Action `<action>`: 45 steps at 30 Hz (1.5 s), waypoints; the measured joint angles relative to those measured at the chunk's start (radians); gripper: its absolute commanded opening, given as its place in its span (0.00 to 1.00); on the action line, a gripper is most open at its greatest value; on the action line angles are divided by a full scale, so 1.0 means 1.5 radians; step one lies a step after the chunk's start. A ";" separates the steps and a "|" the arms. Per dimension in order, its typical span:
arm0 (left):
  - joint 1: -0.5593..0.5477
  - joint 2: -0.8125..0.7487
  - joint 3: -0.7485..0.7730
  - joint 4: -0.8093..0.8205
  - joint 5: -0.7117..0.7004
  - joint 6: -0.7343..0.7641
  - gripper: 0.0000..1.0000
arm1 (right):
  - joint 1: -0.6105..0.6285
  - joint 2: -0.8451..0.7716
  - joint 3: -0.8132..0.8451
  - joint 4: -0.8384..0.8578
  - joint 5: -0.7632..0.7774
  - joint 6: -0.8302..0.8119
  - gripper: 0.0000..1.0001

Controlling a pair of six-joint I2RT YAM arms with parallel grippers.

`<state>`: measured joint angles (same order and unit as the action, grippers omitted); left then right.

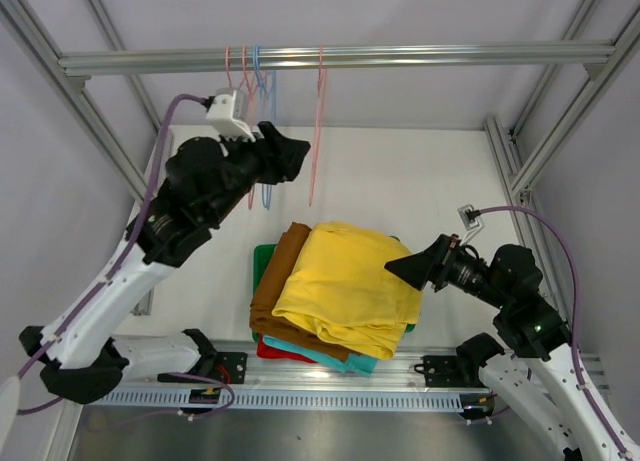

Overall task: Remove the trousers from the hanger
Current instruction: Place the hanger at the clothesline, then move the hanger to the clothesline.

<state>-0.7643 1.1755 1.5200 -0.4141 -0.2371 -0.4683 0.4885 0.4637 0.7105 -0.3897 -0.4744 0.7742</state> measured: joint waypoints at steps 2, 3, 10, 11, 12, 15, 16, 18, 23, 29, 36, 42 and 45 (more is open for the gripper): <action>-0.007 -0.036 -0.001 -0.009 -0.034 0.022 0.65 | 0.000 -0.005 -0.001 0.001 -0.002 0.002 0.86; -0.008 -0.054 -0.006 -0.011 -0.056 0.034 0.66 | 0.000 -0.007 -0.002 0.001 -0.002 0.002 0.86; -0.008 -0.171 -0.107 -0.045 -0.200 0.085 0.72 | 0.000 -0.017 -0.010 0.002 -0.002 0.002 0.86; -0.008 -0.177 -0.119 -0.048 -0.214 0.090 0.72 | 0.000 -0.017 -0.014 0.003 -0.003 0.002 0.86; -0.008 -0.184 -0.131 -0.055 -0.230 0.097 0.72 | 0.000 -0.017 -0.018 0.003 -0.003 0.002 0.86; -0.004 -0.200 -0.165 -0.076 -0.265 0.116 0.73 | 0.000 -0.020 -0.030 0.004 -0.003 0.000 0.86; -0.002 -0.200 -0.173 -0.085 -0.272 0.122 0.72 | 0.000 -0.021 -0.033 0.004 -0.003 0.000 0.86; 0.002 -0.200 -0.186 -0.097 -0.283 0.133 0.71 | 0.000 -0.027 -0.040 0.004 -0.004 -0.001 0.86; 0.018 -0.202 -0.207 -0.120 -0.300 0.155 0.65 | 0.000 -0.040 -0.061 0.009 -0.004 0.000 0.87; 0.051 -0.203 -0.222 -0.129 -0.301 0.168 0.57 | 0.000 -0.051 -0.071 0.009 -0.003 -0.001 0.87; 0.072 -0.203 -0.274 -0.129 -0.287 0.168 0.49 | 0.000 -0.056 -0.075 0.011 -0.003 -0.001 0.88; 0.074 -0.208 -0.326 -0.124 -0.248 0.167 0.34 | 0.000 -0.055 -0.088 0.013 -0.003 -0.001 0.88; 0.074 -0.216 -0.344 -0.124 -0.229 0.167 0.28 | 0.000 -0.056 -0.098 0.014 -0.003 -0.001 0.88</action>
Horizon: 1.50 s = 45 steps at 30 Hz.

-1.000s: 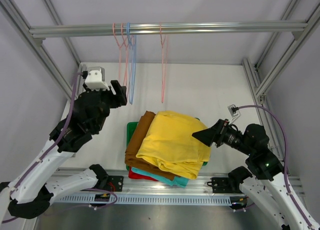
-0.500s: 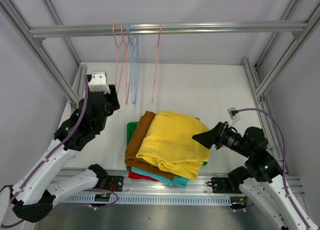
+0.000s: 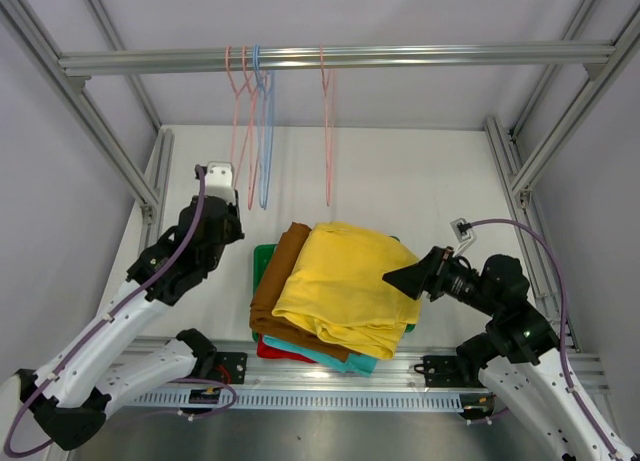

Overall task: Remove the trousers from the hanger
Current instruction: Move the hanger to the clothesline.

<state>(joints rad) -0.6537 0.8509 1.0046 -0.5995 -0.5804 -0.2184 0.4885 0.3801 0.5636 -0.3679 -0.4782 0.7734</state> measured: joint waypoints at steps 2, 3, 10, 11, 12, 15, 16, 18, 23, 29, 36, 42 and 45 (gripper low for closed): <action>0.000 -0.008 -0.006 0.003 0.009 0.001 0.27 | 0.000 0.000 -0.006 0.000 0.000 0.001 0.88; 0.000 -0.012 -0.009 0.004 0.012 0.001 0.26 | 0.000 0.000 -0.008 0.000 0.000 0.001 0.88; 0.001 -0.032 -0.018 0.017 0.020 0.009 0.31 | 0.000 0.000 -0.015 0.006 0.000 0.003 0.88; 0.001 -0.031 -0.018 0.020 0.020 0.013 0.32 | 0.000 0.000 -0.015 0.008 0.000 0.003 0.88; 0.001 -0.030 -0.018 0.023 0.019 0.014 0.36 | 0.000 0.000 -0.016 0.008 0.000 0.003 0.88; 0.001 -0.021 -0.017 0.025 0.015 0.023 0.36 | 0.000 0.000 -0.017 0.010 0.000 0.003 0.88; 0.001 -0.016 -0.016 0.026 0.014 0.024 0.34 | 0.000 0.000 -0.017 0.010 0.000 0.003 0.88; 0.001 -0.001 -0.012 0.029 0.011 0.025 0.24 | 0.000 -0.001 -0.017 0.010 0.000 0.003 0.88; 0.001 0.021 -0.010 0.032 0.010 0.034 0.01 | 0.000 -0.004 -0.018 0.011 0.000 0.003 0.88; -0.003 0.021 -0.003 0.035 0.007 0.042 0.01 | 0.000 -0.004 -0.021 0.015 0.000 0.003 0.88; -0.039 0.028 0.007 0.034 -0.018 0.047 0.01 | 0.000 -0.005 -0.028 0.016 0.000 0.003 0.88; -0.079 0.061 0.020 0.035 -0.048 0.046 0.01 | 0.000 -0.014 -0.028 0.015 0.001 0.002 0.89; -0.095 0.082 0.023 0.035 -0.056 0.041 0.01 | 0.000 -0.023 -0.028 0.014 0.002 0.002 0.89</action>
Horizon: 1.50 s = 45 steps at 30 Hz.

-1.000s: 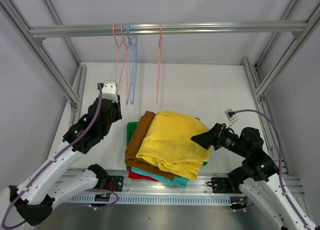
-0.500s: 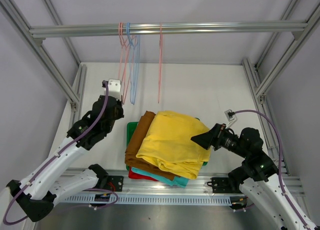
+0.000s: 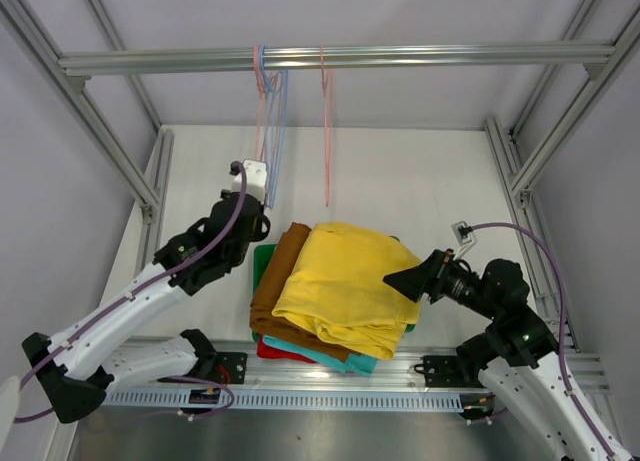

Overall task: Remove the trousers from the hanger
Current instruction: Move the hanger to the clothesline.

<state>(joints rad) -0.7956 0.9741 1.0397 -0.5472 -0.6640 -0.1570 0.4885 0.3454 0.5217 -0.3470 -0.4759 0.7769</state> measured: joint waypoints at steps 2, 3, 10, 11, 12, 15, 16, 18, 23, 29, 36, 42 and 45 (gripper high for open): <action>-0.009 0.014 0.007 0.000 -0.007 -0.002 0.01 | 0.000 -0.005 0.000 0.000 0.000 0.000 0.89; -0.013 0.022 0.011 0.000 -0.009 -0.006 0.01 | 0.000 -0.007 0.000 -0.001 0.000 0.000 0.89; -0.047 0.067 0.037 -0.001 -0.026 -0.018 0.01 | 0.000 -0.012 0.000 -0.017 0.004 -0.006 0.89; -0.052 0.074 0.042 -0.001 -0.027 -0.018 0.01 | 0.000 -0.014 0.000 -0.019 0.006 -0.007 0.89; -0.057 0.081 0.047 -0.001 -0.028 -0.019 0.01 | 0.000 -0.014 0.000 -0.022 0.008 -0.008 0.89; -0.069 0.102 0.065 -0.001 -0.029 -0.024 0.01 | 0.000 -0.015 0.000 -0.030 0.011 -0.008 0.89; -0.072 0.109 0.070 -0.001 -0.029 -0.025 0.01 | 0.000 -0.016 0.000 -0.031 0.011 -0.008 0.89; -0.080 0.120 0.080 -0.001 -0.029 -0.029 0.01 | 0.000 -0.016 0.000 -0.033 0.012 -0.010 0.89; -0.097 0.146 0.099 -0.001 -0.030 -0.030 0.01 | 0.000 -0.018 0.000 -0.035 0.013 -0.013 0.90; -0.109 0.171 0.120 -0.001 -0.030 -0.033 0.01 | 0.000 -0.019 0.000 -0.036 0.013 -0.016 0.90; -0.115 0.182 0.129 -0.001 -0.031 -0.035 0.03 | 0.000 -0.020 0.000 -0.042 0.013 -0.020 0.90; -0.120 0.183 0.129 -0.011 -0.031 -0.036 0.15 | 0.000 -0.020 0.000 -0.046 0.013 -0.020 0.90; -0.123 0.182 0.129 -0.022 -0.032 -0.037 0.15 | -0.001 -0.020 0.000 -0.046 0.013 -0.020 0.90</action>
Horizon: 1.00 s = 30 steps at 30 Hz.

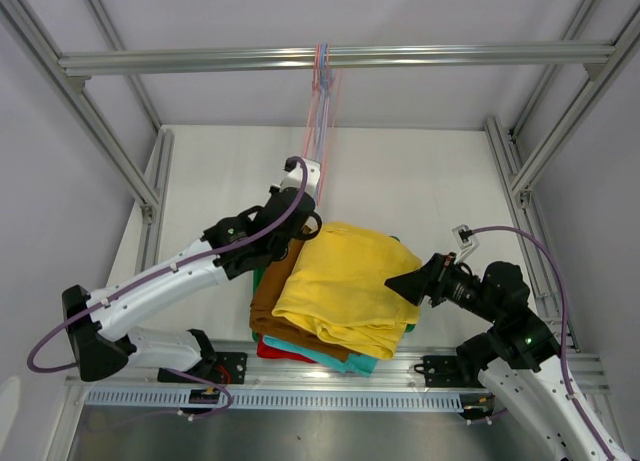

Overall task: Remove the trousers from the hanger
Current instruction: Move the hanger to the clothesline, then reset both arms

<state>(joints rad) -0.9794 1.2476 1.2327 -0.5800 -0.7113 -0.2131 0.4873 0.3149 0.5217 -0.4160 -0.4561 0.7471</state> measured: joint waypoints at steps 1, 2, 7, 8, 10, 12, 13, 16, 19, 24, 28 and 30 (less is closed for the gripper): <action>-0.001 0.000 0.000 -0.005 0.000 -0.003 0.16 | 0.000 0.000 0.000 0.000 0.000 0.000 0.90; -0.003 -0.002 0.000 -0.009 0.000 -0.005 0.18 | 0.000 0.000 0.000 0.000 0.000 0.000 0.90; -0.019 -0.025 0.000 -0.042 -0.001 -0.023 0.36 | -0.001 0.000 0.000 0.000 0.000 0.000 0.90; -0.024 -0.035 0.000 -0.051 0.000 -0.029 0.39 | -0.001 0.000 0.000 0.000 0.000 0.000 0.90; -0.033 -0.057 -0.001 -0.065 0.000 -0.038 0.44 | -0.001 0.001 0.000 0.000 0.000 -0.001 0.90; -0.043 -0.085 -0.002 -0.078 0.003 -0.050 0.47 | -0.001 0.007 0.002 0.000 0.000 -0.004 0.91; -0.046 -0.099 -0.002 -0.085 0.005 -0.053 0.48 | -0.001 0.014 0.004 0.000 0.001 -0.006 0.91; -0.051 -0.141 -0.002 -0.102 0.015 -0.065 0.54 | -0.001 0.041 0.015 0.000 0.004 -0.015 0.92; -0.051 -0.180 -0.005 -0.110 0.039 -0.067 0.61 | -0.001 0.071 0.034 -0.009 0.014 -0.032 0.93; -0.052 -0.259 -0.025 -0.075 0.083 -0.043 0.74 | -0.001 0.147 0.131 -0.064 0.080 -0.097 0.95; -0.052 -0.303 -0.027 -0.012 0.075 0.020 0.82 | -0.001 0.226 0.255 -0.104 0.172 -0.161 0.96; -0.051 -0.313 -0.027 0.022 0.054 0.055 0.85 | -0.001 0.266 0.317 -0.121 0.222 -0.192 0.96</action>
<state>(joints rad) -1.0557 0.7780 1.1923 -0.5468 -0.6296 -0.1310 0.4866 0.7143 0.9974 -0.5972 -0.1226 0.4599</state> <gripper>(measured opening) 0.817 0.954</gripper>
